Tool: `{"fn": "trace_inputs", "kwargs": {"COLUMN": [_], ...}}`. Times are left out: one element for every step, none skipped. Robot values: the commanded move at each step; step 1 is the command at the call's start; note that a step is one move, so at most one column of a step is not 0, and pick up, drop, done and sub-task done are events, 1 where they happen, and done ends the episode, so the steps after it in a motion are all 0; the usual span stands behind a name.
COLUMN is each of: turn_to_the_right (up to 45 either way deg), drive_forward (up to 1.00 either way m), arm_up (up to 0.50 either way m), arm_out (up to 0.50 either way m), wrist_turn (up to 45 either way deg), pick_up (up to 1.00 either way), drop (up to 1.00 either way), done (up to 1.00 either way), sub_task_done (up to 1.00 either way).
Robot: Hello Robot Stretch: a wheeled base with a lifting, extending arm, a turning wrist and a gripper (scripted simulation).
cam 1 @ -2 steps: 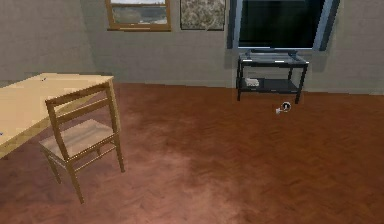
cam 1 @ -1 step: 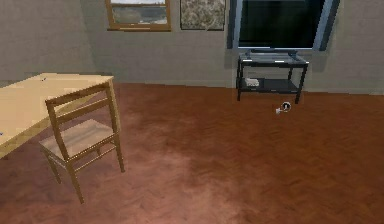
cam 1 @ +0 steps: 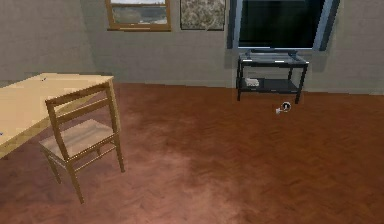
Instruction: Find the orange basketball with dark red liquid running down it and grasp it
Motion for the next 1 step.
{"fn": "trace_inputs", "kwargs": {"turn_to_the_right": [0.0], "drive_forward": [0.00], "arm_up": [0.10], "arm_out": [0.00], "wrist_turn": [0.0], "pick_up": [0.00], "drop": [0.00], "done": [0.00], "sub_task_done": [0.00]}}
